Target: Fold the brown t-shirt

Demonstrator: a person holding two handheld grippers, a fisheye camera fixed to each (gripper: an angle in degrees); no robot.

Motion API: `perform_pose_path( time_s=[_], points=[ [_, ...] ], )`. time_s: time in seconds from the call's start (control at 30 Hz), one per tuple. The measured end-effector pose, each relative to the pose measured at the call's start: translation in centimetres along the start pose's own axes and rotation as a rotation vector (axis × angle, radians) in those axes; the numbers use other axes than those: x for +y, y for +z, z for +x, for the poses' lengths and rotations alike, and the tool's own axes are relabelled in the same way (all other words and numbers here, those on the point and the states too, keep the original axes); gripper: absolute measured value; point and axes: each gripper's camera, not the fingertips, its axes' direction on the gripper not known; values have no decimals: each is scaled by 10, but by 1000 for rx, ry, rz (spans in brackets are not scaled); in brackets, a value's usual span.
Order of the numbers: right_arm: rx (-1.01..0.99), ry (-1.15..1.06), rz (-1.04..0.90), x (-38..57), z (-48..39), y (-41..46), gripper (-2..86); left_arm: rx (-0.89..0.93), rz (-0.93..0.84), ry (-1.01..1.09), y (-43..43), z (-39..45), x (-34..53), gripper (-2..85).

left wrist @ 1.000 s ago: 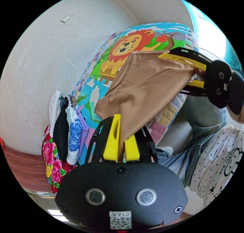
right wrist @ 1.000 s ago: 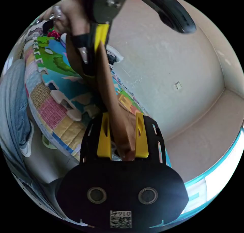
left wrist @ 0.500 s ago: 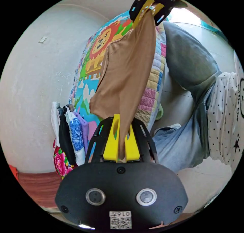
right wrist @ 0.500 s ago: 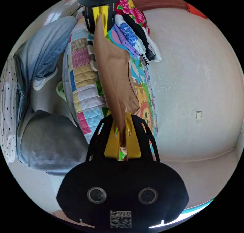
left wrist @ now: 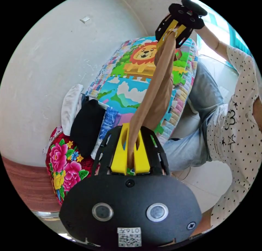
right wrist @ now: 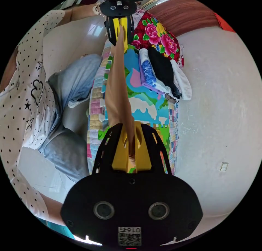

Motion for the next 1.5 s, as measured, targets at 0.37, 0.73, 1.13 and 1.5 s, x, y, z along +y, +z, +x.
perform_pose_path(
  time_s=[0.37, 0.73, 1.13, 1.5],
  points=[
    [508, 289, 31, -215, 220, 25, 18, -757, 172, -160, 56, -175, 70, -10],
    [536, 53, -194, -398, 164, 251, 22, -617, -102, -112, 367, -118, 179, -9],
    [604, 58, -200, -426, 170, 232, 25, -617, 22, -116, 403, -55, 246, -9],
    [678, -5, -181, -383, 153, 227, 10, -809, 57, -178, 448, 15, 305, -5]
  ],
)
